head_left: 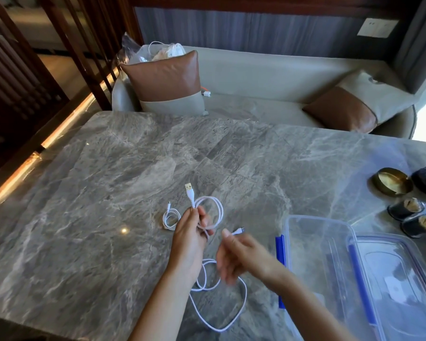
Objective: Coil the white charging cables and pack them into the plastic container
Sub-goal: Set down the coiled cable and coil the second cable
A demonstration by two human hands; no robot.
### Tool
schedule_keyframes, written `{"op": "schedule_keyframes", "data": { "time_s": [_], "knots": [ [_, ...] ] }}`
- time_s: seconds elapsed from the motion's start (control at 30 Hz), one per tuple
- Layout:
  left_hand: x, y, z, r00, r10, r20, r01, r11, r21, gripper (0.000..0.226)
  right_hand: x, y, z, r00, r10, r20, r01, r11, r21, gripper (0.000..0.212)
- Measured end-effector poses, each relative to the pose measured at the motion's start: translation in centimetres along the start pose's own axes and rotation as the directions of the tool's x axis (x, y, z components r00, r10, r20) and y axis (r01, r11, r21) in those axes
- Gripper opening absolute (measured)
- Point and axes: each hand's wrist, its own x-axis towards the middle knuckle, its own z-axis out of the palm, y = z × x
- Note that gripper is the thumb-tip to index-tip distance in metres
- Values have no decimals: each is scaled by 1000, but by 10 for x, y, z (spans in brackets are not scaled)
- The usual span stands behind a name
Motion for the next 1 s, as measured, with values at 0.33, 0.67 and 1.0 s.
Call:
{"op": "schedule_keyframes", "data": {
  "time_s": [0.33,0.67,1.0],
  "knots": [
    [-5,-2,5,993,115,-2,-115,993,28,25,15,6,32,985,157,-74,25,297,955,28],
    [-1,-16,6,971,220,-93,-198,958,209,28,9,20,37,906,55,-421,284,656,699,20],
    [2,-22,-2,873,479,87,-435,688,581,27,4,17,27,700,-321,-638,487,868,98,31]
  ]
}}
